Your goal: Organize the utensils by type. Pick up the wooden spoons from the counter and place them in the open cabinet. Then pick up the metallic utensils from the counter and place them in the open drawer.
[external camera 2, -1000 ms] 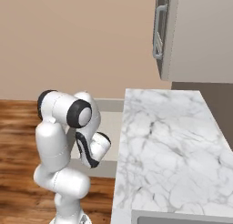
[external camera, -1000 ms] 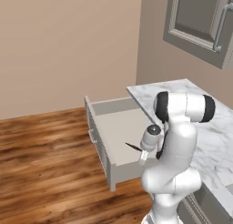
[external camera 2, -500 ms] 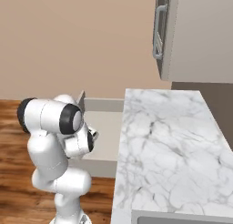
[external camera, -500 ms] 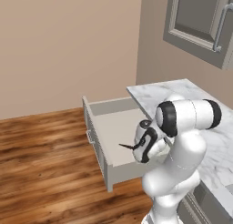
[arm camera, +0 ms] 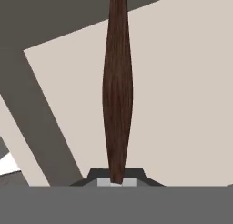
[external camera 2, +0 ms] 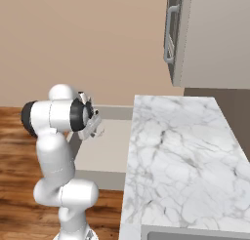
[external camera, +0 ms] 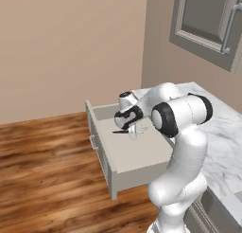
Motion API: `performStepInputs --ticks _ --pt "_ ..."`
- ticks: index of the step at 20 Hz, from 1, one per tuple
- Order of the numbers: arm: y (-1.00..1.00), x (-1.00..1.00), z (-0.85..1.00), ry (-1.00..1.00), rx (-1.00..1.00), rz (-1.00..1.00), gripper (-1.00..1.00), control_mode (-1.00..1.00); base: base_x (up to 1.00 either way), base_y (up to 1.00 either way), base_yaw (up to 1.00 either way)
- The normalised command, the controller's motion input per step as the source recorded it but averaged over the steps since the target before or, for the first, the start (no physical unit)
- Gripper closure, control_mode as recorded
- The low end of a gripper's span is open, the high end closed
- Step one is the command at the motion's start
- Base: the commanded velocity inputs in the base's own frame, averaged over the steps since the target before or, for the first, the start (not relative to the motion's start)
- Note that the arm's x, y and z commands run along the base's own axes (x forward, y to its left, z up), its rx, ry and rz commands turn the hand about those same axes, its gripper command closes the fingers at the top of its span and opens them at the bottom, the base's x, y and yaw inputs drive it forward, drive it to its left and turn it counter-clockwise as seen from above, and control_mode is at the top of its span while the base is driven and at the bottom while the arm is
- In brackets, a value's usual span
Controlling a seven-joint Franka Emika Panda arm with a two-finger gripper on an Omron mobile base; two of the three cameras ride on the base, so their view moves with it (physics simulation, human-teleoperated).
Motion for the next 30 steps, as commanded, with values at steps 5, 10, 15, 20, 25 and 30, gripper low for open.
performStepInputs --ticks 5,10,15,20,25,30 --pt "0.58 0.98 -0.75 0.11 -0.14 0.01 1.00 -1.00 0.00 0.00 0.00" --pt "-0.44 0.72 -0.47 0.00 0.14 0.08 1.00 -1.00 0.00 0.00 0.00" --pt "-0.51 0.50 -0.61 0.01 0.18 0.05 1.00 -1.00 0.00 0.00 0.00" --pt "-0.02 0.08 -1.00 0.05 0.02 0.01 1.00 -1.00 0.00 0.00 0.00" --pt "0.00 0.00 -0.97 0.00 0.00 0.00 1.00 -1.00 0.00 0.00 0.00" --pt "0.00 -0.09 -0.64 0.00 0.00 0.00 1.00 -1.00 0.00 0.00 0.00"
